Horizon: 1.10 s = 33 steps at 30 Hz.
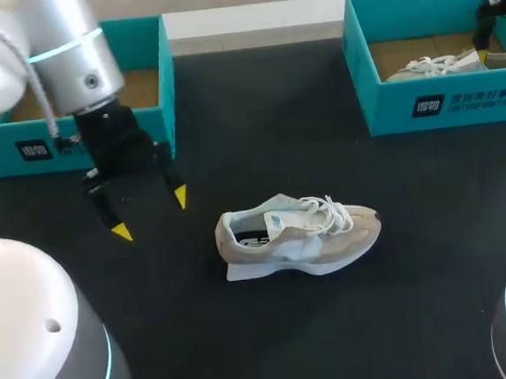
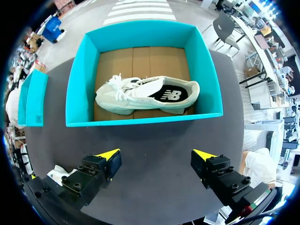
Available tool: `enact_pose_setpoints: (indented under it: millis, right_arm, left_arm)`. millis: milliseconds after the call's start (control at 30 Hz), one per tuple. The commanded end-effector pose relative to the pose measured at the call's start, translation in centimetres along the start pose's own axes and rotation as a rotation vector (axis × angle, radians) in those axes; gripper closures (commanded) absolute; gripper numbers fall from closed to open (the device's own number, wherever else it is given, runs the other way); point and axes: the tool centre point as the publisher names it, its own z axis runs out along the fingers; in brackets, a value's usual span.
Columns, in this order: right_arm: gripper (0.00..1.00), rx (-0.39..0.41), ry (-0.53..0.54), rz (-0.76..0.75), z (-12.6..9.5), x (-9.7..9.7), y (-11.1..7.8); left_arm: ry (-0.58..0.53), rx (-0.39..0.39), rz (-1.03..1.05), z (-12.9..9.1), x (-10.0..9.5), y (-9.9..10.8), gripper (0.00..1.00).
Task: Take the shoe out of the shoebox, open the shoe tongue, remove and reinsert the insole, then place the shoe into the shoebox
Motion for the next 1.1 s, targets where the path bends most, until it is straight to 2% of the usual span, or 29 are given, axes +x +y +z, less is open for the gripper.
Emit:
enact_pose_setpoints:
  millis: [33, 433, 567, 667, 867, 1100]
  right_arm:
    - [0.0, -0.001, 0.0, 0.0, 0.0, 0.0, 0.0]
    - [0.0, -0.001, 0.0, 0.0, 0.0, 0.0, 0.0]
    - [0.0, -0.001, 0.0, 0.0, 0.0, 0.0, 0.0]
    - [0.0, -0.001, 0.0, 0.0, 0.0, 0.0, 0.0]
    - [0.0, -0.001, 0.0, 0.0, 0.0, 0.0, 0.0]
    - [0.0, -0.001, 0.0, 0.0, 0.0, 0.0, 0.0]
  left_arm:
    - [-0.325, 0.17, -0.187, 0.4, 1.1, 0.4, 0.0]
    - [-0.325, 0.17, -0.187, 0.4, 1.1, 0.4, 0.0]
    - [-0.405, 0.307, -0.334, 1.9, 2.0, 0.9, 0.0]
    - [-0.475, 0.359, -0.435, 2.5, 2.2, 1.7, 0.0]
    - [-0.647, 0.395, -0.561, 3.2, 2.2, 2.8, 0.0]
    - [-0.747, 0.428, -0.648, 4.3, 0.7, 3.8, 0.0]
